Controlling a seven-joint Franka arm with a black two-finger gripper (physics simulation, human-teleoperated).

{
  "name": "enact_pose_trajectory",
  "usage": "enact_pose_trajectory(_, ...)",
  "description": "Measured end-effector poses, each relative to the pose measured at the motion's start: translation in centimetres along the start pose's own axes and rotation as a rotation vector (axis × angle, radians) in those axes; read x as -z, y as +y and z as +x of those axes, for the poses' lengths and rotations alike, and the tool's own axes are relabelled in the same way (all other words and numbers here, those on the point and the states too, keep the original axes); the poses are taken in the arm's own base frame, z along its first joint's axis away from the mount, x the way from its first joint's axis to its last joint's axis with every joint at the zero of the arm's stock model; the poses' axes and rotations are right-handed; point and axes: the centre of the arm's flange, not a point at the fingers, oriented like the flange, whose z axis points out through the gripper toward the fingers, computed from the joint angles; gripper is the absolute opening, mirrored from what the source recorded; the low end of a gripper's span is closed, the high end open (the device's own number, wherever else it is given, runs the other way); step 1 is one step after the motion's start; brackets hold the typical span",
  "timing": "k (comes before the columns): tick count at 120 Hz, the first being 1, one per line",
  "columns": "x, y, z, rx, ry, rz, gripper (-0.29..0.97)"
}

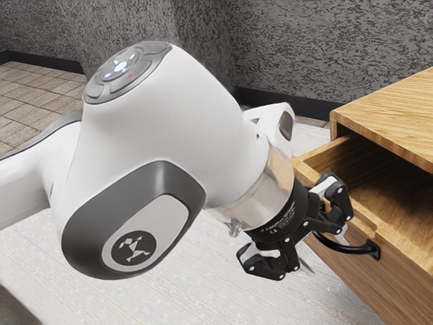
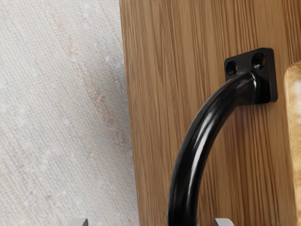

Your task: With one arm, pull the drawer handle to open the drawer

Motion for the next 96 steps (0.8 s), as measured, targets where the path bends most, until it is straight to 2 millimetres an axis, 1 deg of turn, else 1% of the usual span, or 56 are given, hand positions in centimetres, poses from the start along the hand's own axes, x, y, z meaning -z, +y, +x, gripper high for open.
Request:
enact_pose_trajectory(10, 0.3, -0.6, -0.2, 0.006, 0.013, -0.003, 0.3)
enact_pose_trajectory(22, 0.4, -0.8, 0.0, 0.016, 0.017, -0.004, 0.3)
enact_pose_trajectory(38, 0.8, -1.2, 1.2, 0.042, 0.026, -0.006, 0.3)
enact_pose_trajectory(50, 0.9, -1.4, 1.5, 0.051, 0.025, -0.005, 0.3)
enact_pose_trajectory(96, 2.1, -2.3, 0.7, 0.052, 0.046, -0.014, 0.3)
